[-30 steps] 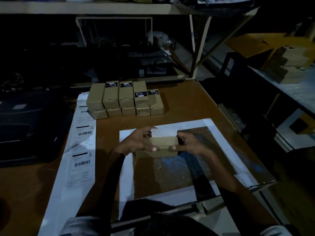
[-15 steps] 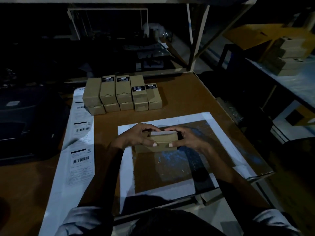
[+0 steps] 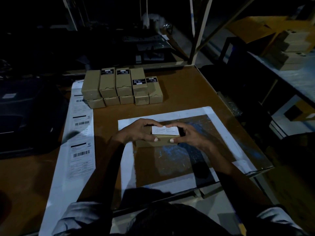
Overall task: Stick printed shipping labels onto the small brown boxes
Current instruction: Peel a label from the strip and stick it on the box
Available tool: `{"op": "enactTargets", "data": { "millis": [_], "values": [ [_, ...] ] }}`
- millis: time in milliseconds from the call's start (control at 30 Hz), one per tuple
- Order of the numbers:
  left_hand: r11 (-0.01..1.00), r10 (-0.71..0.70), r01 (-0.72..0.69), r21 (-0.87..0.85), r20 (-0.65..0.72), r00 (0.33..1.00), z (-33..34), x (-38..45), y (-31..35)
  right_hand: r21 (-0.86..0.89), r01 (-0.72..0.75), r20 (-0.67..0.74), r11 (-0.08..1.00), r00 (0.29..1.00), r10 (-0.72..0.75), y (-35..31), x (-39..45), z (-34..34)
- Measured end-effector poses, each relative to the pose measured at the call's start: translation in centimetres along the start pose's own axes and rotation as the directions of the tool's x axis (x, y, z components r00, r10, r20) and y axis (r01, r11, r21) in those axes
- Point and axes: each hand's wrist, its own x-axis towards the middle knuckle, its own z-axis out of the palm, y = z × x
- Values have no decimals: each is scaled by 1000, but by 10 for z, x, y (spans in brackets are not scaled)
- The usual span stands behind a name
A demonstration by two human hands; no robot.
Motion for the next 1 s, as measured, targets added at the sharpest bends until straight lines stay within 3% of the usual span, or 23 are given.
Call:
{"op": "enactTargets", "data": {
  "millis": [367, 567, 700, 800, 867, 1000],
  "values": [
    [997, -26, 25, 76, 12, 1000, 2, -3, 0, 85, -19, -51, 996, 998, 23, 9, -4, 3],
    [999, -37, 37, -2, 2, 999, 3, -9, 10, 110, 23, -70, 994, 997, -16, 12, -6, 6],
    [999, -43, 42, -18, -77, 996, 7, -13, 5, 88, 27, -204, 996, 979, -8, 1, -18, 14],
    [996, -45, 30, -82, -177, 983, 15, -17, 1, -240, -104, -347, 965, 938, 15, -11, -28, 35],
    [991, -73, 44, -127, -233, 970, 22, -18, 3, -471, -259, -395, 843, 917, 62, -17, -31, 56],
    [986, -100, 53, -159, -303, 948, 33, -18, 0, -671, -316, -372, 671, 926, 65, -32, -24, 104]
  ]
}}
